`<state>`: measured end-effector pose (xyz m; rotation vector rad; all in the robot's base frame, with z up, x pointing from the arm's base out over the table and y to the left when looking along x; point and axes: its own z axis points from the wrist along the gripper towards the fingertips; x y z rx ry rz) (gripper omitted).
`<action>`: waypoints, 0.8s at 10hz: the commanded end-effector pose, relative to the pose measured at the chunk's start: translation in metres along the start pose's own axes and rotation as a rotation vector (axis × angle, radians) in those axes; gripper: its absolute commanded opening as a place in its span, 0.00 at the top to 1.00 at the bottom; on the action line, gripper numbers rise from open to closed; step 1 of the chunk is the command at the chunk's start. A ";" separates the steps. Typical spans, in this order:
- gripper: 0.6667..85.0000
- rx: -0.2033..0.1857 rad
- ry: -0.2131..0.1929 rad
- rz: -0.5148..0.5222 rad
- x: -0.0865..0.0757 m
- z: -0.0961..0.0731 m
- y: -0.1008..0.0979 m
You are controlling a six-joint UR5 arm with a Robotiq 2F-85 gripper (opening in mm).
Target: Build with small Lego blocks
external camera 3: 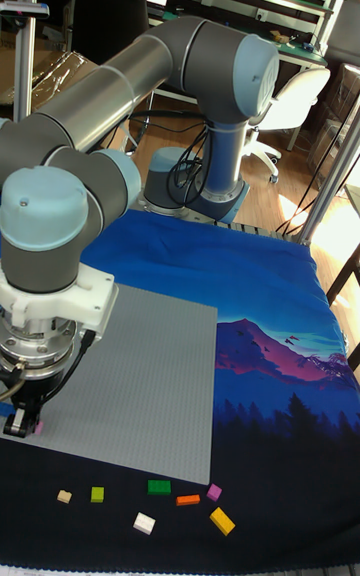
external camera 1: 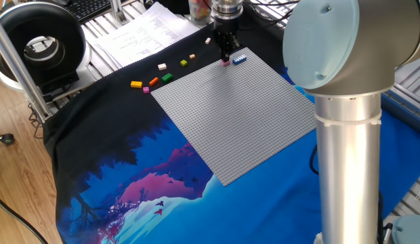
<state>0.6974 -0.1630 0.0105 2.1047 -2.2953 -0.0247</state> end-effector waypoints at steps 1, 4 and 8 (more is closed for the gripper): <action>0.71 0.030 -0.003 -0.020 0.000 -0.001 -0.008; 0.71 0.029 0.003 -0.021 0.000 -0.003 -0.008; 0.71 0.070 0.049 -0.055 0.013 -0.003 -0.018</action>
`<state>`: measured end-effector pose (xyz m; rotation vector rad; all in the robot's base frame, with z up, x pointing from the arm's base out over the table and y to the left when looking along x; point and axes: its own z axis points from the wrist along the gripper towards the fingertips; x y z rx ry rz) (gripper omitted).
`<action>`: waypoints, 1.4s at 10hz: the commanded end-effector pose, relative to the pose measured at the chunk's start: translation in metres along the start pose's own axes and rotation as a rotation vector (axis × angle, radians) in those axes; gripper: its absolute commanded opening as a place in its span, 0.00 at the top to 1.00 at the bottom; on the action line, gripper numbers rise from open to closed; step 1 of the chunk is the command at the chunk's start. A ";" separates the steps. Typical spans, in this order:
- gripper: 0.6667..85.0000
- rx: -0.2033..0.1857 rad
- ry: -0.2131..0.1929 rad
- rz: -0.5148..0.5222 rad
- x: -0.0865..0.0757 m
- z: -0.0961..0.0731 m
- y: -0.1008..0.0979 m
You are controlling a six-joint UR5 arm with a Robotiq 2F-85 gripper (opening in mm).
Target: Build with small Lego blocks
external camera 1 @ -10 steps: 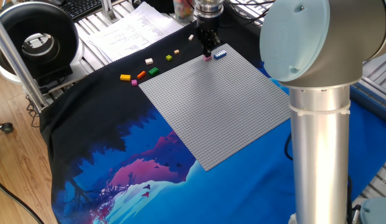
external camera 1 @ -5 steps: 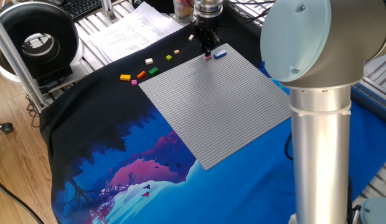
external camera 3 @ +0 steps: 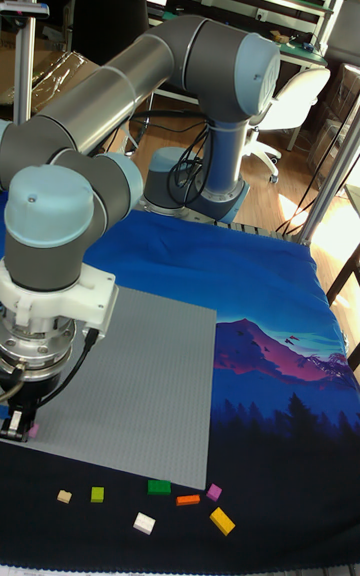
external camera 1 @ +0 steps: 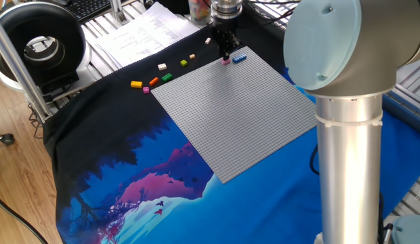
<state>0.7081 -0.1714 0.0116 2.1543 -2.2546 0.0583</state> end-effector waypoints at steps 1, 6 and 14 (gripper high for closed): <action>0.71 0.041 0.014 -0.018 0.006 -0.001 -0.010; 0.71 0.069 0.024 -0.023 0.007 0.000 -0.018; 0.62 0.052 -0.017 -0.014 0.001 0.008 -0.015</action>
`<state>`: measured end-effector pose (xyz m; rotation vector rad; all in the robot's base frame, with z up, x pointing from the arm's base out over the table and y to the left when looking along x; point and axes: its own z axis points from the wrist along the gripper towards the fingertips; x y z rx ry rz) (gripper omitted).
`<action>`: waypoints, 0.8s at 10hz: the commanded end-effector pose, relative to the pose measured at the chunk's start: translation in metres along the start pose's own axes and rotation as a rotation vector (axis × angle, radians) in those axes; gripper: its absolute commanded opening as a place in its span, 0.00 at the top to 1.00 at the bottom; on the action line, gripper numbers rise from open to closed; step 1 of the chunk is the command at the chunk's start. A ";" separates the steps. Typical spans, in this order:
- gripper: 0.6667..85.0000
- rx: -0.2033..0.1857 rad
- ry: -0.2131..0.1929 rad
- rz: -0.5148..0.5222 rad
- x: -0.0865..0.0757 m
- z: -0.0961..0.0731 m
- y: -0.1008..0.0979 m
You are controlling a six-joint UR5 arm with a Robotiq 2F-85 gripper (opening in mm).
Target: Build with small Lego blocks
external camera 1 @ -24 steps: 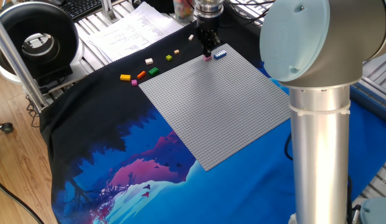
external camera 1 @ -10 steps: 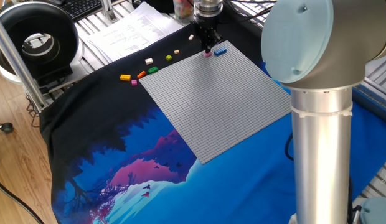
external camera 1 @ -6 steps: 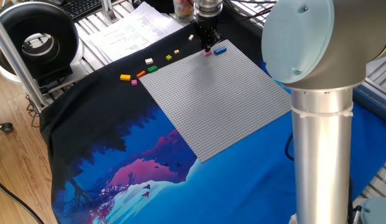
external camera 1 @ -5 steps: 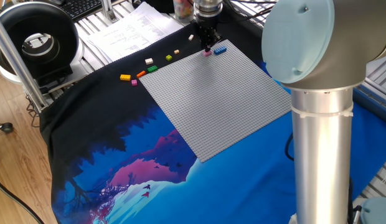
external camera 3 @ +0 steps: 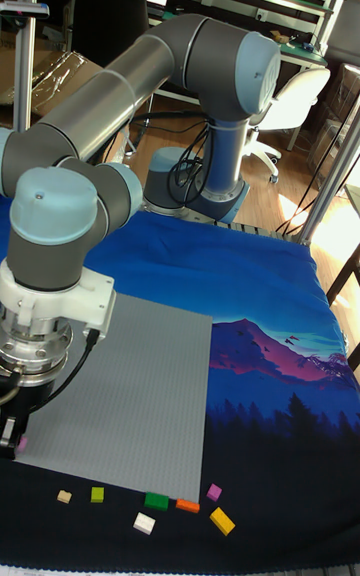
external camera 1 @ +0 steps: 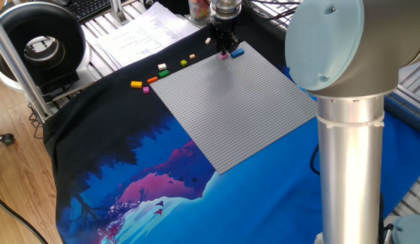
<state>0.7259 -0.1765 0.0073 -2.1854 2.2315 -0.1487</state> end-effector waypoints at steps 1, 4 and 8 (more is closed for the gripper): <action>0.60 -0.031 -0.035 0.015 -0.003 -0.001 0.008; 0.60 -0.056 -0.028 0.021 0.004 -0.016 0.015; 0.61 -0.070 -0.018 0.101 0.007 -0.028 0.023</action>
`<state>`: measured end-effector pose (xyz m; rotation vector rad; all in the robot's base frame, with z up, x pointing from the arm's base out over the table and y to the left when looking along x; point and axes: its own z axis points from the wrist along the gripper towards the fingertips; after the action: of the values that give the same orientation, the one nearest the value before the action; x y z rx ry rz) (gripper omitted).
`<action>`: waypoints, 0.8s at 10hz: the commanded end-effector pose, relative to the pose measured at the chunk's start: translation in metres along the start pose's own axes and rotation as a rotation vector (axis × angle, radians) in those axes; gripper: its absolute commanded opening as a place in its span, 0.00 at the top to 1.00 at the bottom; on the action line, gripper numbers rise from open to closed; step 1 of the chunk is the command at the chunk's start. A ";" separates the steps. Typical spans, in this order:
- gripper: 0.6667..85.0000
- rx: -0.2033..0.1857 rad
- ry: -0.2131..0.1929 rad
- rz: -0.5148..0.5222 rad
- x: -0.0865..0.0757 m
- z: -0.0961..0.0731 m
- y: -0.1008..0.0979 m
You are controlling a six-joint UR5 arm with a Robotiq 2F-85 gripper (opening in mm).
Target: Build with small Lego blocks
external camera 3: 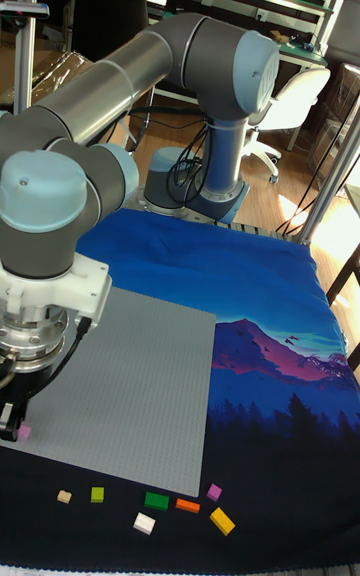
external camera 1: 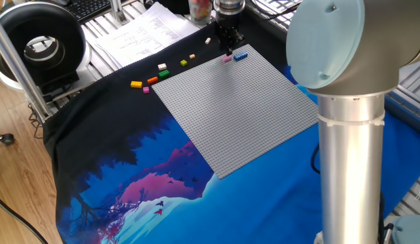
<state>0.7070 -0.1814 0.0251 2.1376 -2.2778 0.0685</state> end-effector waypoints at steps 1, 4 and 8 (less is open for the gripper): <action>0.75 -0.023 0.015 0.101 0.006 -0.010 0.011; 0.98 -0.023 -0.030 0.293 -0.016 -0.022 0.011; 0.98 -0.070 -0.158 0.640 -0.068 -0.044 0.016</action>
<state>0.6953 -0.1446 0.0503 1.6294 -2.7048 -0.0442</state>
